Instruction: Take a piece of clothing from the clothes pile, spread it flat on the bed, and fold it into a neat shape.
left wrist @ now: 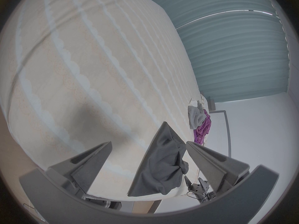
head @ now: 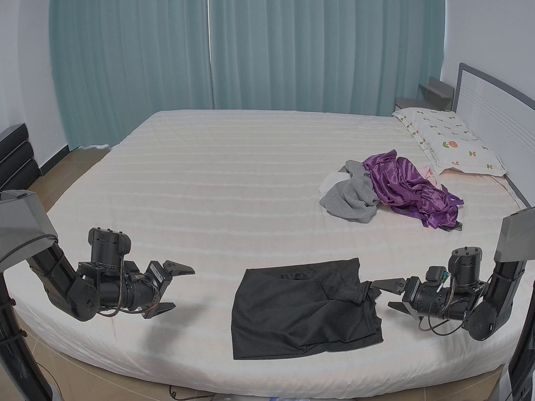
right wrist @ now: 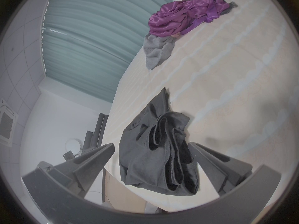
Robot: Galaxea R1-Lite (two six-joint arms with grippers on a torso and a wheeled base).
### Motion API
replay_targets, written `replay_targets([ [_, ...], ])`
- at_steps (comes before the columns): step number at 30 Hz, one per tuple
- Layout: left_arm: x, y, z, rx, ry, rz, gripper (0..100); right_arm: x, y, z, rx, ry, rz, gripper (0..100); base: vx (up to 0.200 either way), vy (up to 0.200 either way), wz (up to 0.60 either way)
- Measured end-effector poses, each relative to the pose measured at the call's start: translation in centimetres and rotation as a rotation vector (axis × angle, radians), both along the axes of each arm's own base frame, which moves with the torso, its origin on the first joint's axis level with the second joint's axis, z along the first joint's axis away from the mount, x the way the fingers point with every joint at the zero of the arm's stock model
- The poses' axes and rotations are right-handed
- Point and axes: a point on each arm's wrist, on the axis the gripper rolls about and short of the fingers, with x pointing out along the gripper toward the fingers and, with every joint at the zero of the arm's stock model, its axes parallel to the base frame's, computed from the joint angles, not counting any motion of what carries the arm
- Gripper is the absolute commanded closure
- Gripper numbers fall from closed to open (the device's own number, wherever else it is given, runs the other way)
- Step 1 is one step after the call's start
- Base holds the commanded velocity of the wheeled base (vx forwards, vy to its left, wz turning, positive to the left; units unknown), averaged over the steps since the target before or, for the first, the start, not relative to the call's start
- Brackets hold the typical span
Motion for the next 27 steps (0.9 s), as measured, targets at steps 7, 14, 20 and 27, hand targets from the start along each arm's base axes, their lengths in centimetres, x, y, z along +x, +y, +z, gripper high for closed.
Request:
replay_targets([
  [7,0.0,0.0,-0.3,0.005,0.008,0.001,0,-0.8,1.1,-0.7,-0.047,0.008,0.067,0,0.000,0.000,0.00],
  [14,-0.1,0.0,-0.4,0.008,0.013,0.004,0,-1.1,2.3,-1.6,-0.089,0.024,0.097,0,0.000,0.000,0.00],
  [20,-0.1,0.0,-0.4,0.008,0.014,0.004,0,-1.2,2.9,-2.4,-0.118,0.036,0.126,100,0.000,0.000,0.00],
  [27,-0.2,0.0,-0.4,0.009,0.016,0.002,0,-1.7,2.3,-2.8,-0.187,0.037,0.103,100,0.000,0.000,0.00],
])
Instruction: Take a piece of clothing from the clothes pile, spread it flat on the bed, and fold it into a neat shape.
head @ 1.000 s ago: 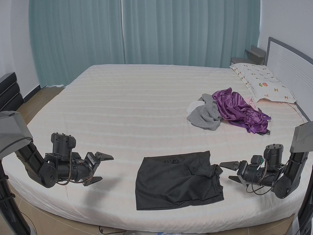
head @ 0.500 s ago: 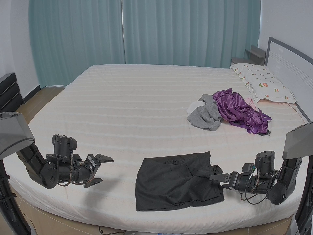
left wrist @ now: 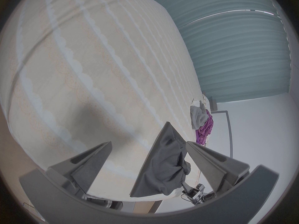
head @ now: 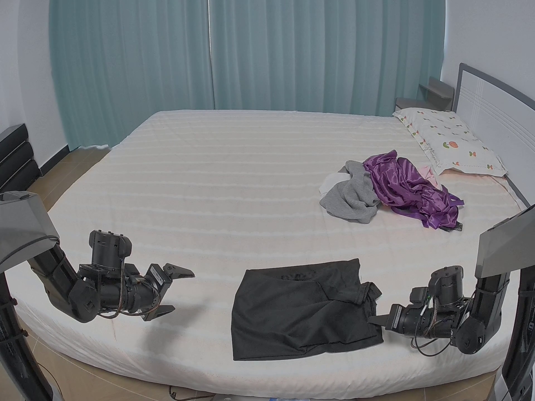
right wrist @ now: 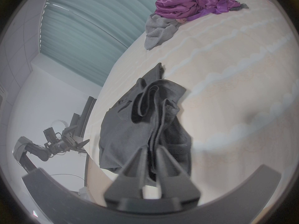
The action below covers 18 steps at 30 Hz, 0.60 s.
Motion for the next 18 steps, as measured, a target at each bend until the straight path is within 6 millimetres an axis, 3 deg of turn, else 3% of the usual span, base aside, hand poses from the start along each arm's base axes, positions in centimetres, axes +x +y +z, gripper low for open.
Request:
replay_targets([
  [16,-0.1,0.0,-0.1,0.002,0.005,0.001,0,-1.7,-1.9,0.3,-0.073,0.003,-0.001,100,0.000,0.000,0.00],
  [17,-0.1,0.0,-0.1,0.002,0.005,0.001,0,-1.7,-2.0,0.3,-0.076,0.002,0.001,0,0.000,0.000,0.00],
  [18,-0.1,0.0,-0.1,0.002,0.006,0.001,0,-1.7,-2.0,0.3,-0.077,-0.002,0.003,0,0.000,0.000,0.00],
])
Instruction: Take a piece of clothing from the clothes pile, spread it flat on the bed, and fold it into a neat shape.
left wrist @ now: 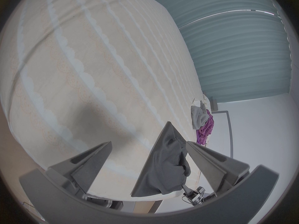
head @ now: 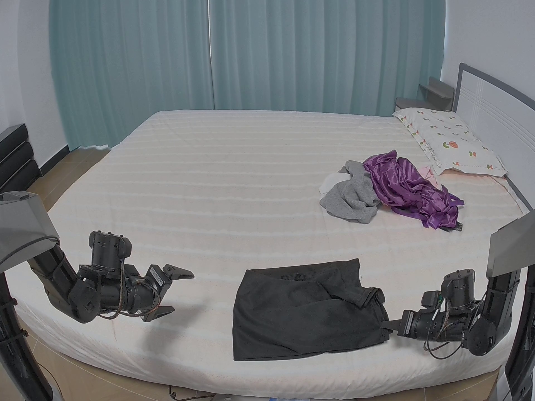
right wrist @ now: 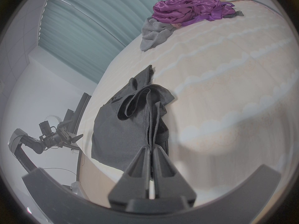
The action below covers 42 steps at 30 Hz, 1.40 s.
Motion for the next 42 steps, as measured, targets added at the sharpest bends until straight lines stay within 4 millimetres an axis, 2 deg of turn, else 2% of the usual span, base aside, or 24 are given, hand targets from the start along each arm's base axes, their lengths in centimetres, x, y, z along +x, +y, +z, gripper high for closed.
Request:
replay_targets([
  [5,0.0,0.0,0.0,0.000,0.000,0.000,0,0.3,0.0,0.5,0.010,-0.030,-0.003,0,0.000,0.000,0.00],
  [10,0.0,0.0,0.0,-0.001,0.000,0.000,0,1.2,0.4,2.1,0.064,-0.094,-0.023,0,0.000,0.000,0.00],
  [15,0.0,0.0,0.0,-0.001,0.000,0.000,0,2.1,2.3,3.4,0.161,-0.109,-0.024,0,0.000,0.000,0.00],
  [18,0.0,0.0,0.0,-0.001,0.001,0.000,0,2.5,3.7,3.4,0.185,-0.082,-0.002,0,0.000,0.000,0.00],
  [24,-0.1,0.0,0.0,0.000,0.002,0.000,0,3.3,5.6,2.1,0.171,0.021,0.029,0,0.000,0.000,0.00],
  [35,-0.1,0.0,-0.1,0.001,0.002,0.000,0,7.5,7.4,2.3,0.222,-0.049,0.022,0,0.000,0.000,0.00],
  [42,-0.1,0.0,0.0,0.000,0.002,0.001,0,11.3,6.5,2.2,0.209,-0.059,-0.061,0,0.000,0.000,0.00],
])
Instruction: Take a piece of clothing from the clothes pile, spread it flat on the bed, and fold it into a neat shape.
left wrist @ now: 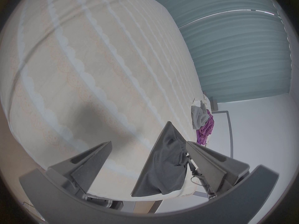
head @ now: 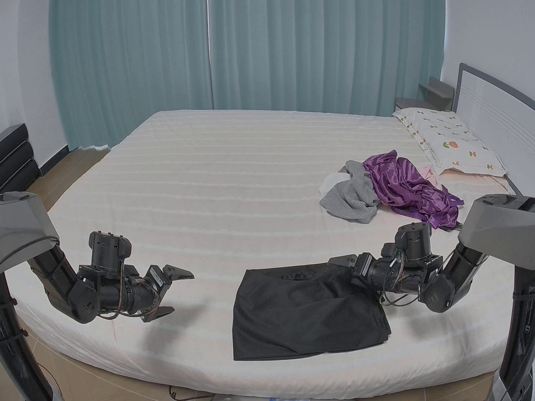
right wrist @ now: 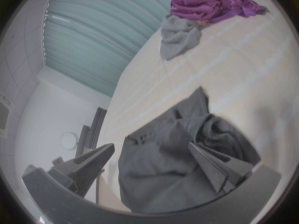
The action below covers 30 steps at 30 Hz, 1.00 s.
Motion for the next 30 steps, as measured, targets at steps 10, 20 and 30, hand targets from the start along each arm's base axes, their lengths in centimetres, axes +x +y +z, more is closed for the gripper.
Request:
replay_targets([
  [10,0.6,-0.1,0.2,0.005,-0.020,0.005,0,3.9,-3.8,-2.2,-0.048,-0.026,-0.116,0,0.000,0.000,0.00],
  [20,4.2,-2.9,0.9,0.050,-0.122,0.012,0,3.8,-4.3,-3.2,-0.048,-0.015,-0.096,100,0.000,0.000,0.00],
  [30,6.8,-6.7,-0.2,0.052,-0.166,-0.064,0,3.0,-3.8,-3.4,-0.065,-0.030,-0.069,100,0.000,0.000,0.00],
])
